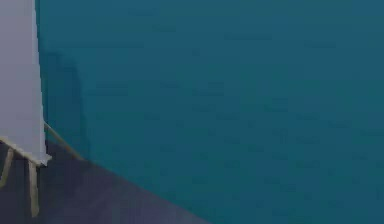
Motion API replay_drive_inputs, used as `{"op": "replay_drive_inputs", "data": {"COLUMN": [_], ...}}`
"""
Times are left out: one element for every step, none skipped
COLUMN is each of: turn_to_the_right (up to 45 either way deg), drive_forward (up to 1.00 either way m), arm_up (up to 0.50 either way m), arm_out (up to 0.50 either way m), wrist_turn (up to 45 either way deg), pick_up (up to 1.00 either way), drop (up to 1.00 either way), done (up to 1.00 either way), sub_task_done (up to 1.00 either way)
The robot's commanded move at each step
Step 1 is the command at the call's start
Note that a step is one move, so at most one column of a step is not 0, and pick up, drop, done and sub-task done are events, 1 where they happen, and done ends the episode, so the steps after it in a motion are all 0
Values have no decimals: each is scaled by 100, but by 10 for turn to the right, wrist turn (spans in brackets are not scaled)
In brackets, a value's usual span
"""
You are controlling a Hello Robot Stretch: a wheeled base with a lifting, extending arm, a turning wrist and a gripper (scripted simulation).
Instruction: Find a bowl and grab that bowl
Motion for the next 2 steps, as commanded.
{"op": "replay_drive_inputs", "data": {"turn_to_the_right": [-450,-450], "drive_forward": [0,0], "arm_up": [0,0], "arm_out": [0,0], "wrist_turn": [0,0], "pick_up": [0,0], "drop": [0,0], "done": [0,0], "sub_task_done": [0,0]}}
